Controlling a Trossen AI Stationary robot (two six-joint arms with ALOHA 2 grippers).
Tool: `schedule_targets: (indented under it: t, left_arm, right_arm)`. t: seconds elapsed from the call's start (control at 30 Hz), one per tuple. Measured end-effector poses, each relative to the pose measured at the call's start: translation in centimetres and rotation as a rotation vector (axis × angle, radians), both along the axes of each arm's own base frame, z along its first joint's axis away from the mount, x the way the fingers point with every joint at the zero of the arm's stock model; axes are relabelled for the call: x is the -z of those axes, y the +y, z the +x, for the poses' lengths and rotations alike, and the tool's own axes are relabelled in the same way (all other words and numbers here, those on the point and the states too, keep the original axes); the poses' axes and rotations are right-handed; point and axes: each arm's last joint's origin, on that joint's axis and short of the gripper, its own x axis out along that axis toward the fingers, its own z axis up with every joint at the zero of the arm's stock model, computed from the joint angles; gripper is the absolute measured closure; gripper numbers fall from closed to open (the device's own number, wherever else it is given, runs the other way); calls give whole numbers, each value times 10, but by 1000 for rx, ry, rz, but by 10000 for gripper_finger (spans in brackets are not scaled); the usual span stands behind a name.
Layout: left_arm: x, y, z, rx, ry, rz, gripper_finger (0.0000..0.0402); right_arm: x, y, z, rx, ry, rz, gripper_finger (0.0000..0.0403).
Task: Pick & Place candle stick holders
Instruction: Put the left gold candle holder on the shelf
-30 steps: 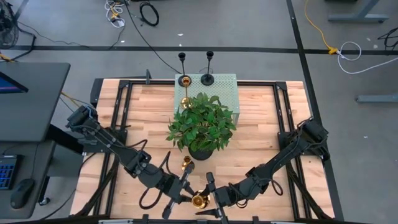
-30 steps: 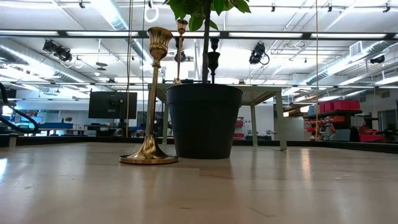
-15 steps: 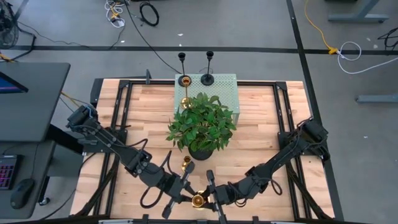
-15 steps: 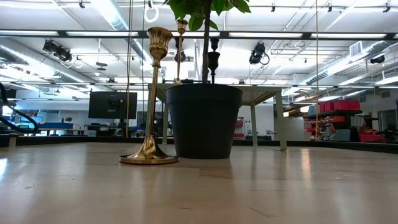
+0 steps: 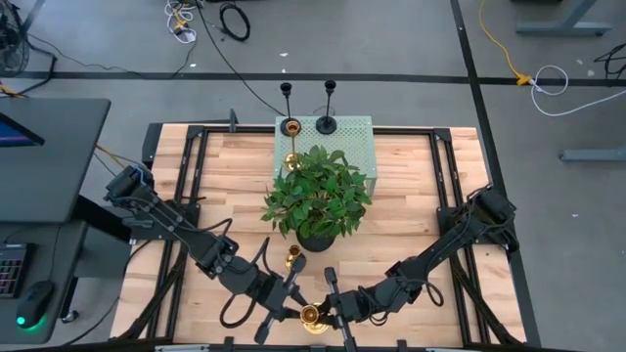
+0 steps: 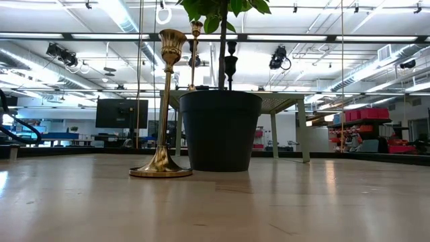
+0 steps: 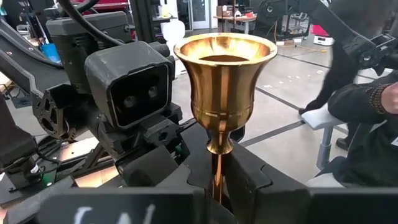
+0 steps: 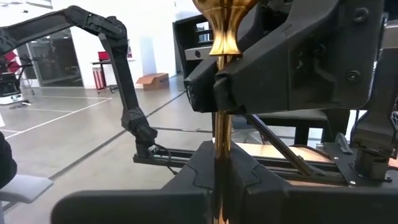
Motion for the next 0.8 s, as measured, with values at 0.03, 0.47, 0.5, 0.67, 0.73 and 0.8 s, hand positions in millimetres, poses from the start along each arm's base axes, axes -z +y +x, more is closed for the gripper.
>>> schedule_targets:
  t: [0.03,0.47,0.5,0.67,0.73,0.8]
  left_arm:
    - [0,-1,0,0,-3,2,353]
    - [-1,-10,-11,23,-3,51,273]
    - [0,-10,-11,22,3,56,272]
    - [0,-10,-13,8,19,63,271]
    - [0,-10,-14,10,21,64,271]
    - [1,-11,-14,12,27,66,271]
  right_arm:
    - [0,0,0,-2,-1,0,397]
    - [-15,11,-24,124,17,-74,399]
    - [-18,12,-29,144,15,-85,399]
    - [-34,22,-57,266,9,-157,399]
    - [-39,25,-69,329,20,-186,399]
    - [-42,28,-79,385,28,-213,399]
